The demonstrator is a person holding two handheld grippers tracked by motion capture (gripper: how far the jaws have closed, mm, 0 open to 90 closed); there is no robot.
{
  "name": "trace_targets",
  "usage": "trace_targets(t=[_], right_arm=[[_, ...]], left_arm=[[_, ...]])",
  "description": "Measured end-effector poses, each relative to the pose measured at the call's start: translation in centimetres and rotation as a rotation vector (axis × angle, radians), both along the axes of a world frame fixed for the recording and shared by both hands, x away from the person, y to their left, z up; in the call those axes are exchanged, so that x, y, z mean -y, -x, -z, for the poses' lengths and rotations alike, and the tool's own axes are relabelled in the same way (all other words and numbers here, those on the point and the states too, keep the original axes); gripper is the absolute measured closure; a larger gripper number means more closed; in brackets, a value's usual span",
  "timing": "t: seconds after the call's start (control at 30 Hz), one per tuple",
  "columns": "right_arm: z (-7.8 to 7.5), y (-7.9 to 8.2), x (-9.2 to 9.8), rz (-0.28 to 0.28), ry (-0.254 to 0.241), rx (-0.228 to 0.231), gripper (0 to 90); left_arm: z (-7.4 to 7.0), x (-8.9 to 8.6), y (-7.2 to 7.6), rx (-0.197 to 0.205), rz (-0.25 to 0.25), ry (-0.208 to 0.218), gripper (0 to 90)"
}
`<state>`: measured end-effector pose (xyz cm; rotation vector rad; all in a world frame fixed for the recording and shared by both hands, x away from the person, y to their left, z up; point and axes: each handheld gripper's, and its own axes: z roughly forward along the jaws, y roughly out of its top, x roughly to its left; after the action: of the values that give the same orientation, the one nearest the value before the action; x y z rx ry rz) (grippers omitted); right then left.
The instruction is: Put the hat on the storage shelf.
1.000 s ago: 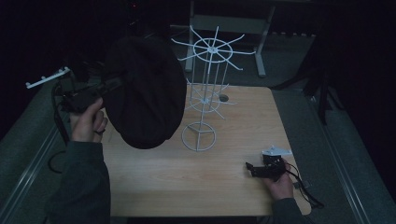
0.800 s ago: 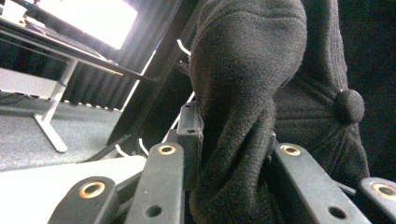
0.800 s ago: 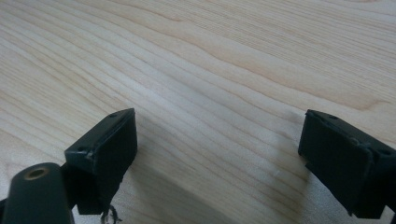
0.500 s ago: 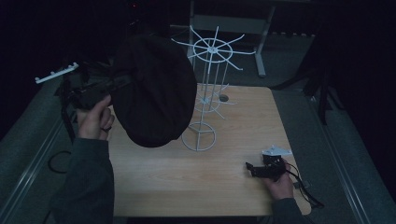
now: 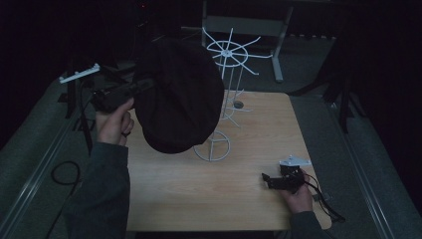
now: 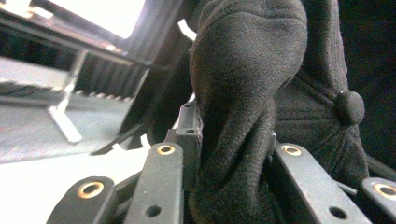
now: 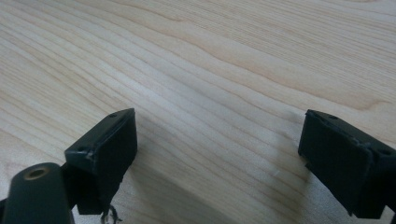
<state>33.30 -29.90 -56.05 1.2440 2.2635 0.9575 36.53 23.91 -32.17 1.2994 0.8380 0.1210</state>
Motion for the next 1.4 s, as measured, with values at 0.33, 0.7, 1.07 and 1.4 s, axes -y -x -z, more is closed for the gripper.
trace_targets(t=[0.33, 0.7, 1.07, 1.4], right_arm=[[0.0, 0.0, 0.0, -0.001, 0.0, 0.0, 11.6], [0.0, 0.0, 0.0, -0.001, 0.0, 0.0, 11.6], [0.0, 0.1, 0.0, -0.001, 0.0, 0.001, 11.6], [0.0, 0.1, 0.0, -0.002, 0.0, 0.001, 11.6]], left_arm=[[1.3, 0.6, -1.6, -0.086, 0.013, -0.014, 73.3], [2.3, 1.3, -2.8, -0.143, -0.009, -0.026, 68.1], [2.2, 1.5, -2.9, -0.149, -0.037, -0.044, 64.7], [2.1, 1.5, -2.7, -0.137, -0.016, -0.053, 60.7]])
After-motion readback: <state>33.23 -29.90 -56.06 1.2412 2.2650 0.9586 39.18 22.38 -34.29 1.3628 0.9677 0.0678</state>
